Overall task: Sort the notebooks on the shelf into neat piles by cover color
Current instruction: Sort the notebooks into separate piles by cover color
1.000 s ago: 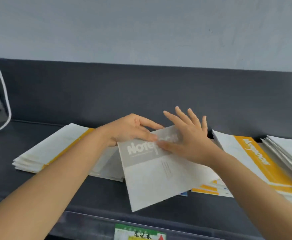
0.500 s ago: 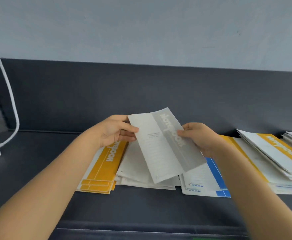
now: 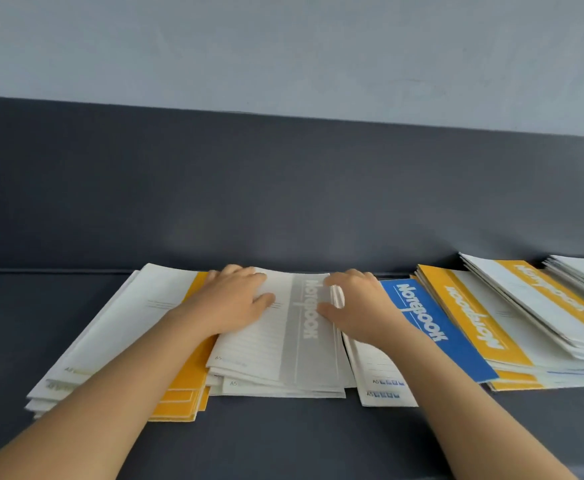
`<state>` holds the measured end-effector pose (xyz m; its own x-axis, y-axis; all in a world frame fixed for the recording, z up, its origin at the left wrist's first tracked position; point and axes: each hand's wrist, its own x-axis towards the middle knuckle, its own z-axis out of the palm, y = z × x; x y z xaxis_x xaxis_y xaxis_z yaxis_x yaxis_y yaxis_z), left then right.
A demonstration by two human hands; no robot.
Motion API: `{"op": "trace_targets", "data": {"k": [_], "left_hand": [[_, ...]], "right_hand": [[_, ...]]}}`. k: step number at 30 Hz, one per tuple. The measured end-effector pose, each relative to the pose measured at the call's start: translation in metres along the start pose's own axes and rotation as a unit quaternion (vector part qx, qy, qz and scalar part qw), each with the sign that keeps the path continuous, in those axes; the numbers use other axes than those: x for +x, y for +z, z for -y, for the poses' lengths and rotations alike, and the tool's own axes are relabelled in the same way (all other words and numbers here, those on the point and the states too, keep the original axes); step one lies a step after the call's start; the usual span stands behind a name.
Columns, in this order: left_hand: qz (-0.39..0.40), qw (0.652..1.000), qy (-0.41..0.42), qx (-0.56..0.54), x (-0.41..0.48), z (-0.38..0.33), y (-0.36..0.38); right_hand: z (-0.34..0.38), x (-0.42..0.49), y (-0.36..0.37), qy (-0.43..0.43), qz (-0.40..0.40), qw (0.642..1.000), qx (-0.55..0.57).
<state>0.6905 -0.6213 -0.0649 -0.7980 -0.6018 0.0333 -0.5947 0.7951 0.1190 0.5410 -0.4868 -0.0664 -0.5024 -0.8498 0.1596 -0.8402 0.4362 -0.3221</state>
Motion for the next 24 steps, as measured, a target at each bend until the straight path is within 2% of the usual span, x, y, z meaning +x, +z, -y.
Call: {"op": "trace_targets", "data": {"k": [3, 6, 9, 15, 17, 19, 21, 24], "left_hand": [[0.017, 0.998, 0.004, 0.060, -0.003, -0.003, -0.003], [-0.032, 0.997, 0.031, 0.063, -0.007, -0.024, -0.016], [-0.074, 0.995, 0.054, 0.047, -0.008, -0.070, -0.032], [-0.082, 0.992, 0.084, 0.040, 0.013, -0.189, -0.028], [-0.077, 0.994, 0.080, 0.000, 0.027, -0.233, -0.019], [-0.040, 0.993, 0.058, -0.099, 0.043, -0.271, -0.010], [-0.007, 0.980, 0.034, -0.198, 0.060, -0.300, 0.001], [-0.003, 0.964, 0.002, -0.266, 0.078, -0.326, 0.015]], "right_hand": [[-0.001, -0.001, -0.002, -0.021, 0.008, 0.999, -0.037], [-0.013, -0.004, -0.016, -0.019, 0.000, 0.995, -0.094], [-0.044, -0.011, -0.045, -0.008, 0.009, 0.992, -0.128], [-0.154, -0.037, -0.107, 0.089, 0.000, 0.985, -0.151], [-0.193, -0.046, -0.124, 0.136, 0.005, 0.979, -0.149], [-0.222, -0.053, -0.136, 0.165, 0.037, 0.976, -0.139], [-0.242, -0.055, -0.140, 0.154, 0.092, 0.975, -0.131], [-0.251, -0.060, -0.141, 0.153, 0.116, 0.981, -0.040]]}}
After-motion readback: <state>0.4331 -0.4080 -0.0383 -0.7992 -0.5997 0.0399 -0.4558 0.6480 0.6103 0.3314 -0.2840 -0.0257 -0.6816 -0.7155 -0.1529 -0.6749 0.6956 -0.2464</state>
